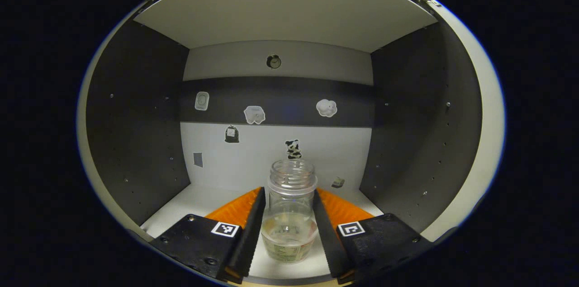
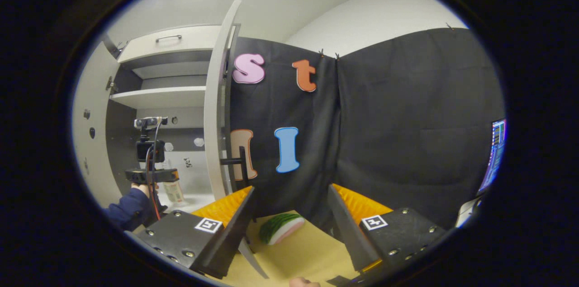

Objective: Grasp the bottle in the cabinet with the left hand and place it on the coaster, then close the right door with the right hand and the left door with the left hand.

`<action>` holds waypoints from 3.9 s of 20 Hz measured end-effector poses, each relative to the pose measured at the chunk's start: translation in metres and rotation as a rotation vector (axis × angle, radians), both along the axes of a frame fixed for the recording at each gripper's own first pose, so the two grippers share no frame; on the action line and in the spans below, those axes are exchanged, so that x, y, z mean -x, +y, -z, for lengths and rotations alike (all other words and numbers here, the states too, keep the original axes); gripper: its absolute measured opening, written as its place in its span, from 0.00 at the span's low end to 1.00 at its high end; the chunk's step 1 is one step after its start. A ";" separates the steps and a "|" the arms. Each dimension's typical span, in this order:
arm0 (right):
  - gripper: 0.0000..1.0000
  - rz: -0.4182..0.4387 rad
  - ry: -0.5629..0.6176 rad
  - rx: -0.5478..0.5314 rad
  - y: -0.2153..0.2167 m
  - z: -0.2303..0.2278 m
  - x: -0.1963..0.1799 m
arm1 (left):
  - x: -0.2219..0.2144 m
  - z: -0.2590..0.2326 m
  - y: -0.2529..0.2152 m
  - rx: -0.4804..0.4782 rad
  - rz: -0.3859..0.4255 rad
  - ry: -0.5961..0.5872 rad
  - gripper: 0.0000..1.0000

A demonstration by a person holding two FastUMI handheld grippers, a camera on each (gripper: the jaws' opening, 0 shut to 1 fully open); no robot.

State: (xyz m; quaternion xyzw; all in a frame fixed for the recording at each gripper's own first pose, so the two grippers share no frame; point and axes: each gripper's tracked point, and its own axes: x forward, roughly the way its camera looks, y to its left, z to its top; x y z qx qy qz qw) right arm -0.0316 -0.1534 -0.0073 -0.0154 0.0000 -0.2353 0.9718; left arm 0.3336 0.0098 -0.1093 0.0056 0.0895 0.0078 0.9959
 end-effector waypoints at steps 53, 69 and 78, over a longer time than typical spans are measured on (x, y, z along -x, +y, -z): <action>0.96 -0.322 -0.011 0.042 0.027 -0.016 -0.001 | 0.369 0.283 0.008 0.137 0.119 0.340 0.53; 0.96 -0.355 0.006 -0.004 0.035 0.000 -0.014 | 0.404 0.274 -0.004 0.126 0.131 0.407 0.72; 0.96 -0.355 -0.003 -0.013 0.030 0.002 -0.024 | 0.399 0.204 -0.011 0.112 0.145 0.293 0.72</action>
